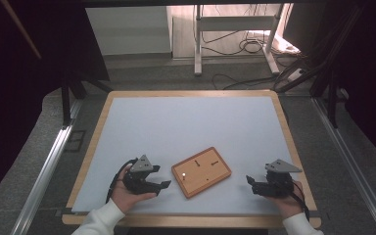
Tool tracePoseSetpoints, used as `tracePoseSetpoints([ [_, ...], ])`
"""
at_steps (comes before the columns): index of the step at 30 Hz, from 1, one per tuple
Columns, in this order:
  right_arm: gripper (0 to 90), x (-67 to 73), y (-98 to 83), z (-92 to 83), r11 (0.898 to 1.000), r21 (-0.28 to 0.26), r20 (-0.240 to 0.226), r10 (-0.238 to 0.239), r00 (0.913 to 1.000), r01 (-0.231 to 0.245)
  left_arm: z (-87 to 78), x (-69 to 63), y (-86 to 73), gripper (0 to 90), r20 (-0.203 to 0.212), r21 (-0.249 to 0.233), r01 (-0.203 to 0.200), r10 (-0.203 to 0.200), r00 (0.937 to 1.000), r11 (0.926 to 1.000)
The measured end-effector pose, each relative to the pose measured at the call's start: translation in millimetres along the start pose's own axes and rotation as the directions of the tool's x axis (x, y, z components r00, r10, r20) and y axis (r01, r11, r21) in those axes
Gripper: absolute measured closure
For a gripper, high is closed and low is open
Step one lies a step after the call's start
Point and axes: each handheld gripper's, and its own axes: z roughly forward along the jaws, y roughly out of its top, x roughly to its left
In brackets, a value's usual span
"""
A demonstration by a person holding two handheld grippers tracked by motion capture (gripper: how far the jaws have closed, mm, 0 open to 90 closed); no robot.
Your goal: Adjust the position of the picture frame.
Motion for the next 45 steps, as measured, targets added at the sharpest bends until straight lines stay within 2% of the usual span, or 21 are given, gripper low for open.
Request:
tracePoseSetpoints([
  [13,15.1,0.8,-0.3,0.7,1.000,0.005,0.003,-0.005,1.0000,0.005,17.5,-17.0,15.1,30.8,0.025,0.002,-0.032,0.032,0.9992,0.9995],
  [17,15.1,1.6,-0.4,1.5,1.000,0.010,0.005,-0.011,0.9999,0.011,27.8,-22.8,22.6,32.6,0.027,0.002,-0.038,0.038,0.9989,0.9993],
  [30,15.1,1.3,-1.1,1.7,1.000,0.017,0.011,-0.019,0.9998,0.018,44.9,-30.3,29.3,45.1,0.010,0.009,-0.040,0.040,0.9992,0.9992],
  [33,15.1,1.7,-1.4,2.2,1.000,0.019,0.010,-0.019,0.9998,0.018,47.8,-31.1,28.8,55.1,0.005,0.007,-0.045,0.045,0.9990,0.9989],
  [37,15.1,2.1,-1.4,2.3,1.000,0.019,0.010,-0.019,0.9998,0.019,49.1,-31.1,28.6,63.3,0.003,0.004,-0.045,0.045,0.9990,0.9990],
  [38,15.1,2.4,-1.5,2.6,1.000,0.021,0.010,-0.019,0.9998,0.019,48.8,-30.8,28.2,71.2,0.005,0.003,-0.051,0.051,0.9987,0.9987],
  [40,15.1,2.3,-1.8,3.0,1.000,0.023,0.009,-0.020,0.9998,0.020,47.9,-30.4,27.9,79.9,0.014,-0.008,-0.050,0.050,0.9986,0.9987],
  [45,15.1,2.5,-2.1,3.5,0.999,0.026,0.011,-0.023,0.9997,0.023,47.4,-32.3,27.9,83.8,-0.004,-0.008,-0.084,0.084,0.9965,0.9965],
])
